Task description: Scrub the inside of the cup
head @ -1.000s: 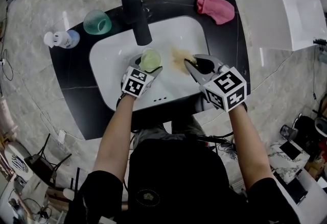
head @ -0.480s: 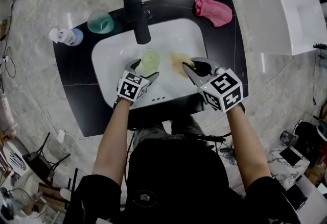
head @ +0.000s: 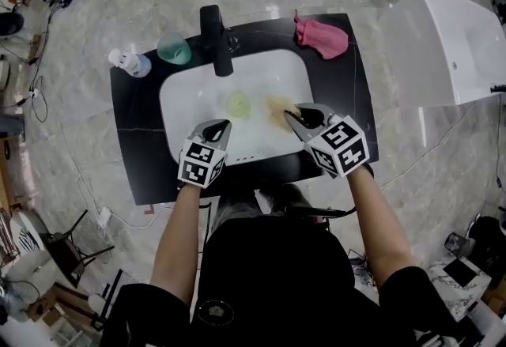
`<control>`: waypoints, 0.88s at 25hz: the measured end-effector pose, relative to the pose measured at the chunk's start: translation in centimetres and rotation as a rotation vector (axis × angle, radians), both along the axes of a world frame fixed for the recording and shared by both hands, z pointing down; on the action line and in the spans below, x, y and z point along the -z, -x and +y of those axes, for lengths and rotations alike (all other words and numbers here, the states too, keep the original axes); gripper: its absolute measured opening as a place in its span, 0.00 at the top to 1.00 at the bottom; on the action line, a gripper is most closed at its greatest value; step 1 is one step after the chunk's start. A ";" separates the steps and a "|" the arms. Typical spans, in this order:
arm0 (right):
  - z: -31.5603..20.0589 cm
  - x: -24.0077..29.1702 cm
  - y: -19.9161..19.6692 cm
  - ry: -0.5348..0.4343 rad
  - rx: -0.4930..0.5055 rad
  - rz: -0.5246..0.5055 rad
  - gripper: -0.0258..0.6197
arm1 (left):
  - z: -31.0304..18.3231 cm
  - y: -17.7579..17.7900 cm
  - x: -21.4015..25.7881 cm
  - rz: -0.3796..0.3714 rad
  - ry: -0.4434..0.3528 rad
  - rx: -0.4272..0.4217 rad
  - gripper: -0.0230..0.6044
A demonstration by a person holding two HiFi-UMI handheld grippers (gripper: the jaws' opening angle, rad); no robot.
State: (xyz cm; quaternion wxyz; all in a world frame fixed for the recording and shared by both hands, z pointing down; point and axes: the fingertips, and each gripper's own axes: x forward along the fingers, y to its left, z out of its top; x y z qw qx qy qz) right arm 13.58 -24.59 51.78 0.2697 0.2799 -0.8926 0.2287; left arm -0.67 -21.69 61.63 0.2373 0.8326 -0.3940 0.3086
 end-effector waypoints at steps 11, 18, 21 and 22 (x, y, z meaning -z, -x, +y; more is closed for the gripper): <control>4.3 -0.6 -0.6 -0.006 0.065 -0.006 0.89 | 8.4 1.3 6.1 0.052 -0.063 0.150 0.96; 7.5 0.7 -0.2 -0.032 0.016 -0.016 0.89 | 13.0 0.4 5.7 -0.044 -0.076 -0.013 0.96; 9.2 1.1 0.3 -0.055 -0.013 0.000 0.89 | 14.4 -0.4 6.7 -0.016 -0.104 -0.055 0.96; 9.9 1.3 0.6 -0.066 -0.023 0.007 0.89 | 15.2 -0.5 6.9 -0.007 -0.113 -0.067 0.96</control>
